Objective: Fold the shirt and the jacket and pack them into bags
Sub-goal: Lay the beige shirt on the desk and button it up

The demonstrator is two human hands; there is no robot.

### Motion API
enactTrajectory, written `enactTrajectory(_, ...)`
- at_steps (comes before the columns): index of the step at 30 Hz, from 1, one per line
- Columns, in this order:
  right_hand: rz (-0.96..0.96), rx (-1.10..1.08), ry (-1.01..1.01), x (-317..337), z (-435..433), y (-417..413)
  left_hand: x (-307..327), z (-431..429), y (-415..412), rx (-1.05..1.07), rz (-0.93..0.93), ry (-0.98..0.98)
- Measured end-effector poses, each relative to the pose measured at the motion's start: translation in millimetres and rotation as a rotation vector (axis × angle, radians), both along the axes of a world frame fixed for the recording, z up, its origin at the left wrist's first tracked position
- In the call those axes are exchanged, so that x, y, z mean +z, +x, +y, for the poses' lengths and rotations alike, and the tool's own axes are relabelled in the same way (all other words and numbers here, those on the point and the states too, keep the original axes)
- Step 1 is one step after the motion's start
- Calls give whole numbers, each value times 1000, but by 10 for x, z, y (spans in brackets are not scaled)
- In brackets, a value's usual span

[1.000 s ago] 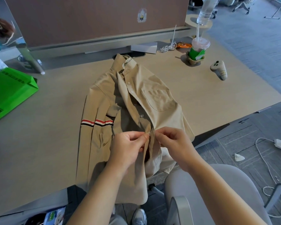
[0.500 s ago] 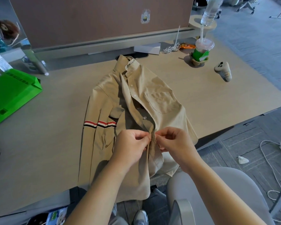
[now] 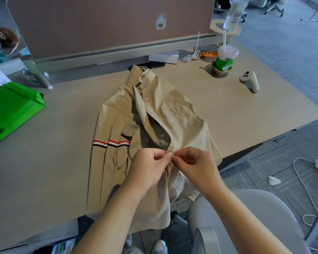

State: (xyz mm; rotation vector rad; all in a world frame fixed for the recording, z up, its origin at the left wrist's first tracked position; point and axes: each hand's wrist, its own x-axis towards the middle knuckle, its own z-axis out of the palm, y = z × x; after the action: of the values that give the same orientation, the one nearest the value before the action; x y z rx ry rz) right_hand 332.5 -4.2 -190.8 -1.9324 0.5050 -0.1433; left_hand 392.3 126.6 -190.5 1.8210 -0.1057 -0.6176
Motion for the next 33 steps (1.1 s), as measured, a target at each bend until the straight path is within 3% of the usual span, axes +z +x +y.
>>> enactTrajectory(5,34,26,54,-36,21,-12,22,19,-20,-85,-201,167)
enactTrajectory(9,8,-18,228,-33,53,17,-7,28,-20,-62,-199,179)
enactTrajectory(14,16,0,180,-28,47,64,-43,44,-2,-58,-120,97)
enactTrajectory(22,80,58,-133,-206,24,95,-44,32,2,16,76,-121)
enactTrajectory(26,184,10,-13,-327,1,37,17,-3,-20,56,202,-214)
enactTrajectory(28,201,-50,32,-336,-5,14,-11,21,10,32,238,-140)
enactTrajectory(31,206,-145,0,-283,-46,31,-56,45,106,64,128,42)
enactTrajectory(33,190,-183,-9,-192,-79,93,6,56,201,122,66,31)
